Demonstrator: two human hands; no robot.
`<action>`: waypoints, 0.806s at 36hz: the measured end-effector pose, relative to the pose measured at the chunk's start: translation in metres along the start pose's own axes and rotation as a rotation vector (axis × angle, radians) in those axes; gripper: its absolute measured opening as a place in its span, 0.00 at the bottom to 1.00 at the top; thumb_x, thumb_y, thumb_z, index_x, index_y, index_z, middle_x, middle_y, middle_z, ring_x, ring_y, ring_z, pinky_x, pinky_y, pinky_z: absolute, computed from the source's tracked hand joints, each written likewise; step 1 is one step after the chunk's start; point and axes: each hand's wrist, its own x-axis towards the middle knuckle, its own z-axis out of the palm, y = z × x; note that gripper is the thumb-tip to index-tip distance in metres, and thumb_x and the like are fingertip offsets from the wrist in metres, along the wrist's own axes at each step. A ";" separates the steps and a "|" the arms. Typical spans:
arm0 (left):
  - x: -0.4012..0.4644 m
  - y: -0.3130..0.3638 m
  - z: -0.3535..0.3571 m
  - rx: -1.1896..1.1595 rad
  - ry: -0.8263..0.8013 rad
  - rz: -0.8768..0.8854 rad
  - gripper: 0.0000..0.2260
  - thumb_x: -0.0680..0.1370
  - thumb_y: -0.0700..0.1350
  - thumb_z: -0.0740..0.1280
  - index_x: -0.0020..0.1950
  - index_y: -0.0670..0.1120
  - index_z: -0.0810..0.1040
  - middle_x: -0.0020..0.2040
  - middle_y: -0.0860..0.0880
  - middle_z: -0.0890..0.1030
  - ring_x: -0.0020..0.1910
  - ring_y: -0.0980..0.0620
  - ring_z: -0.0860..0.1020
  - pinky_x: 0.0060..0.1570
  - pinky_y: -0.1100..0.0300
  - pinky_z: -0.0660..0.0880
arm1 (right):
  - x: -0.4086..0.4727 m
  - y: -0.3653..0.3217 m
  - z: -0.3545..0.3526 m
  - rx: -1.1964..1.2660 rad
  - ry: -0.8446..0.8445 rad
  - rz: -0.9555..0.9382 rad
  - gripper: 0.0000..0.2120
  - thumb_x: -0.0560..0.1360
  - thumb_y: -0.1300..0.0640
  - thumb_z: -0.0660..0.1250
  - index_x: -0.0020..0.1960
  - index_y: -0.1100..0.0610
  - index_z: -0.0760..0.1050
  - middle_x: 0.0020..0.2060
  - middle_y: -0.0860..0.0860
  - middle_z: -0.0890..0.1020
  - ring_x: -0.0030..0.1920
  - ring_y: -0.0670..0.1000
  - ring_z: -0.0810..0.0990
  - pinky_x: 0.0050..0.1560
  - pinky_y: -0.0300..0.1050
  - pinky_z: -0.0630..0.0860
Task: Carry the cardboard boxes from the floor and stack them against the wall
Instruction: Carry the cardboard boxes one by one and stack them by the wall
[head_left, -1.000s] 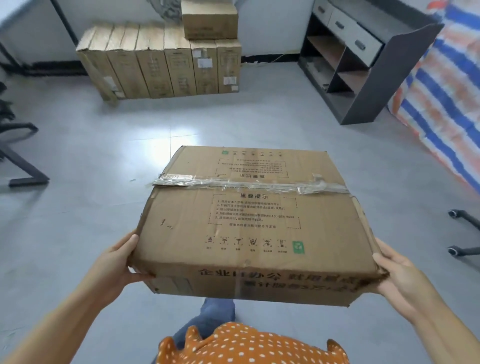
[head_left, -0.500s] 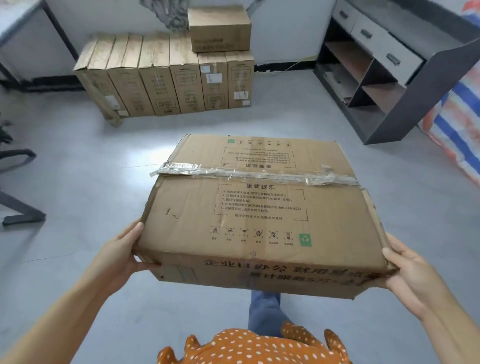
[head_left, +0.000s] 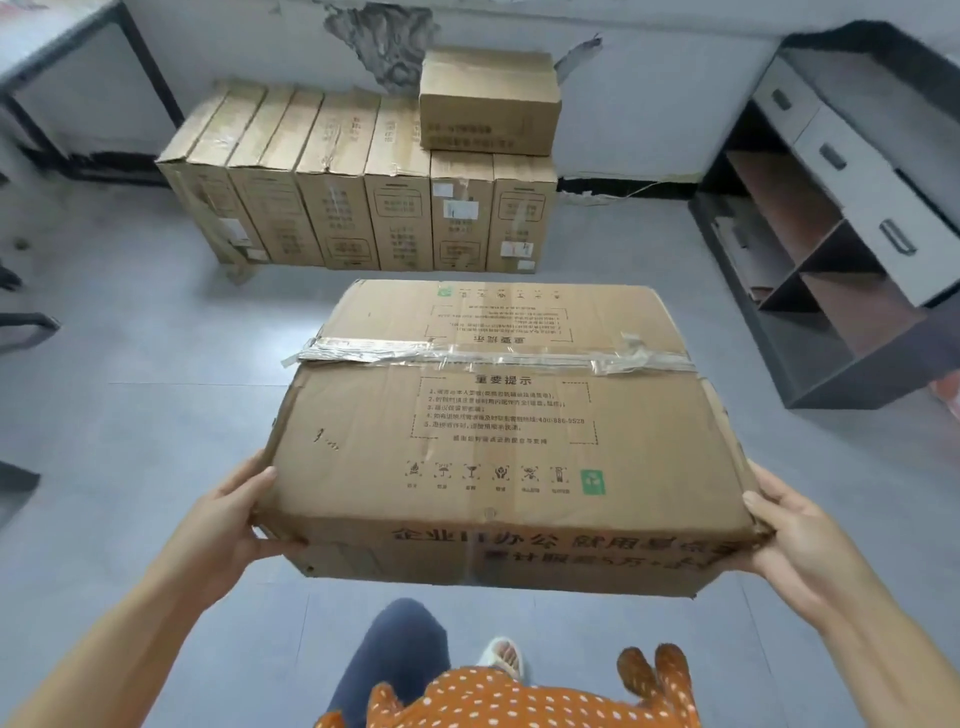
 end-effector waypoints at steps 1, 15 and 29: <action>0.013 0.009 0.007 0.002 0.002 0.004 0.13 0.82 0.40 0.57 0.56 0.55 0.78 0.52 0.51 0.80 0.46 0.48 0.76 0.39 0.40 0.80 | 0.017 -0.011 0.005 -0.016 -0.011 -0.003 0.21 0.83 0.65 0.49 0.57 0.47 0.76 0.46 0.47 0.86 0.42 0.49 0.85 0.36 0.55 0.81; 0.265 0.175 0.073 -0.027 -0.007 -0.021 0.17 0.82 0.36 0.56 0.66 0.52 0.73 0.50 0.52 0.78 0.42 0.52 0.73 0.29 0.47 0.80 | 0.256 -0.147 0.118 -0.001 0.040 -0.006 0.20 0.82 0.66 0.49 0.62 0.52 0.75 0.44 0.47 0.86 0.38 0.49 0.85 0.31 0.57 0.79; 0.482 0.341 0.175 0.072 -0.127 0.062 0.19 0.82 0.37 0.54 0.61 0.59 0.74 0.49 0.56 0.79 0.42 0.54 0.74 0.36 0.46 0.80 | 0.457 -0.294 0.186 0.043 0.055 -0.035 0.21 0.82 0.65 0.49 0.54 0.48 0.78 0.45 0.46 0.86 0.40 0.48 0.85 0.38 0.58 0.79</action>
